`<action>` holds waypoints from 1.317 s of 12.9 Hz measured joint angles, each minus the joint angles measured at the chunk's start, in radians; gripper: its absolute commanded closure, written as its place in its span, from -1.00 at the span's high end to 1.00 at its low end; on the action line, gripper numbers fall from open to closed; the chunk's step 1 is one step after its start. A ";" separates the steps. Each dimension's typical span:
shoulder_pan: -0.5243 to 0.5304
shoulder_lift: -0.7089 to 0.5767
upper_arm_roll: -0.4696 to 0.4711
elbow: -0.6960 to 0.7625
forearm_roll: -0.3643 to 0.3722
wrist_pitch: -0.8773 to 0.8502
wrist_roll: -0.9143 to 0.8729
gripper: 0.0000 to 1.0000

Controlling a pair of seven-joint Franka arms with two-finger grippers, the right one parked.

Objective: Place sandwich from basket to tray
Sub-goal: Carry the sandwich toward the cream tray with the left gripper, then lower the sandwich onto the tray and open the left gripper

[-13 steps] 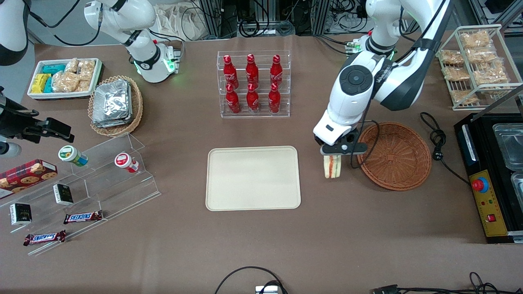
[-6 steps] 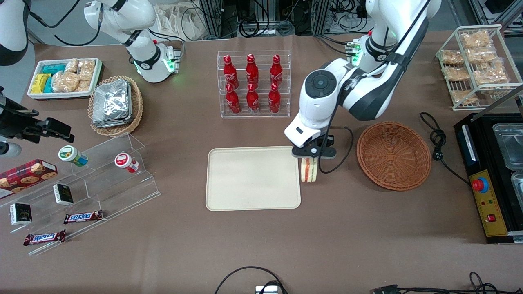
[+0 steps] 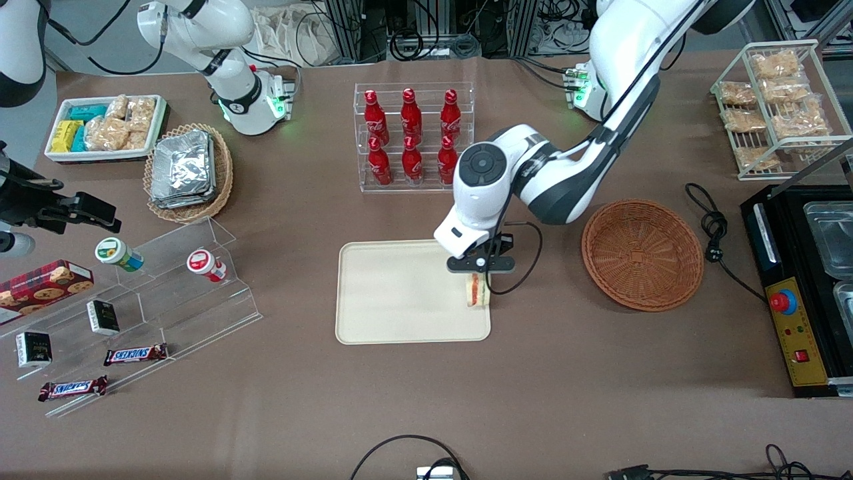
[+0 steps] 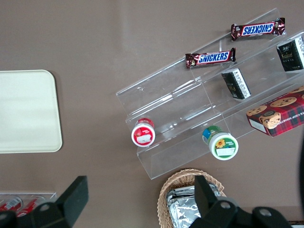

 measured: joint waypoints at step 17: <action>-0.060 0.182 0.000 0.022 0.103 0.101 -0.077 1.00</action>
